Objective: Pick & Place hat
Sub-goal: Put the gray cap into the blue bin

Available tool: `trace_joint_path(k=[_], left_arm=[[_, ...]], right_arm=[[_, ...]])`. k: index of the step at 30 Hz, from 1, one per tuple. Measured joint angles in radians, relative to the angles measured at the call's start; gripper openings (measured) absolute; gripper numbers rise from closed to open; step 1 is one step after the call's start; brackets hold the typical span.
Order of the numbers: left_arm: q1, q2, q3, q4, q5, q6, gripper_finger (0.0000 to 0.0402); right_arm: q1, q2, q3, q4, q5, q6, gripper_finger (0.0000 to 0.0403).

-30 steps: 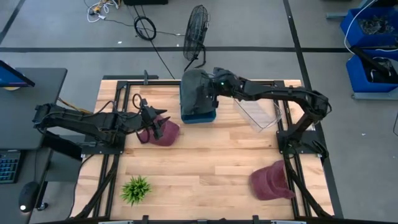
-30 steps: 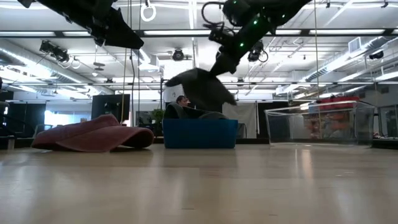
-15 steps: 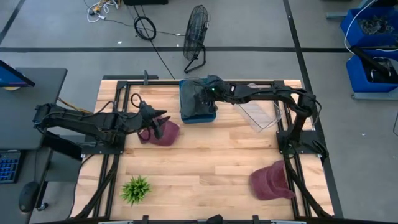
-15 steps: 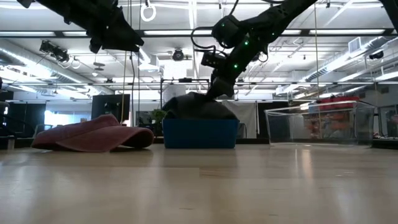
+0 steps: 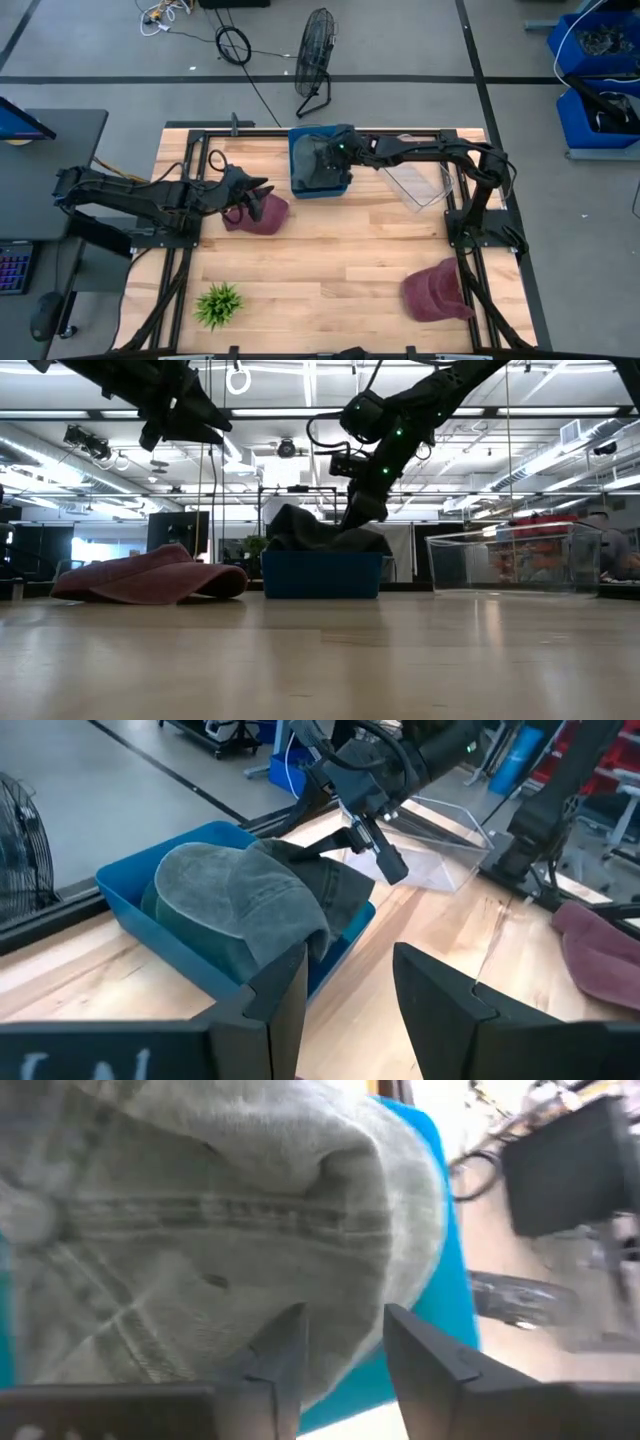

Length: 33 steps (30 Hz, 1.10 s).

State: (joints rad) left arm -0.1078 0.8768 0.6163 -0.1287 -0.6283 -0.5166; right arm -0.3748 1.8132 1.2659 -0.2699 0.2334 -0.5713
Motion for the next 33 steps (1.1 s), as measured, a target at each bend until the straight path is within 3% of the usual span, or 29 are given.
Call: trace_joint_path(k=[6,11,18,22,27,29,33], left_arm=[[0.000,0.000,0.000,0.001,0.000,-0.064,0.0154],[0.000,0.023,0.000,0.025,-0.003,-0.095,0.0154],[0.017,0.183,-0.001,0.243,-0.007,-0.064,0.0149],[0.092,0.308,-0.001,0.353,-0.011,-0.080,0.0117],[0.215,0.432,0.000,0.434,-0.009,-0.044,0.0029],[0.258,0.464,0.000,0.435,0.016,-0.044,0.0009],[0.305,0.521,-0.001,0.467,0.075,-0.045,0.0007]], right_arm=[[0.037,-0.019,0.000,-0.031,0.144,-0.060,0.0157],[0.083,-0.059,0.000,-0.052,0.175,-0.071,0.0157],[0.115,-0.106,0.000,-0.172,0.178,0.116,0.0153],[0.108,-0.107,0.000,-0.198,0.178,0.223,0.0113],[0.094,-0.107,0.000,-0.205,0.161,0.306,0.0014],[0.087,-0.107,0.000,-0.218,0.112,0.358,0.0013],[0.086,-0.107,-0.007,-0.219,0.056,0.430,0.0007]])
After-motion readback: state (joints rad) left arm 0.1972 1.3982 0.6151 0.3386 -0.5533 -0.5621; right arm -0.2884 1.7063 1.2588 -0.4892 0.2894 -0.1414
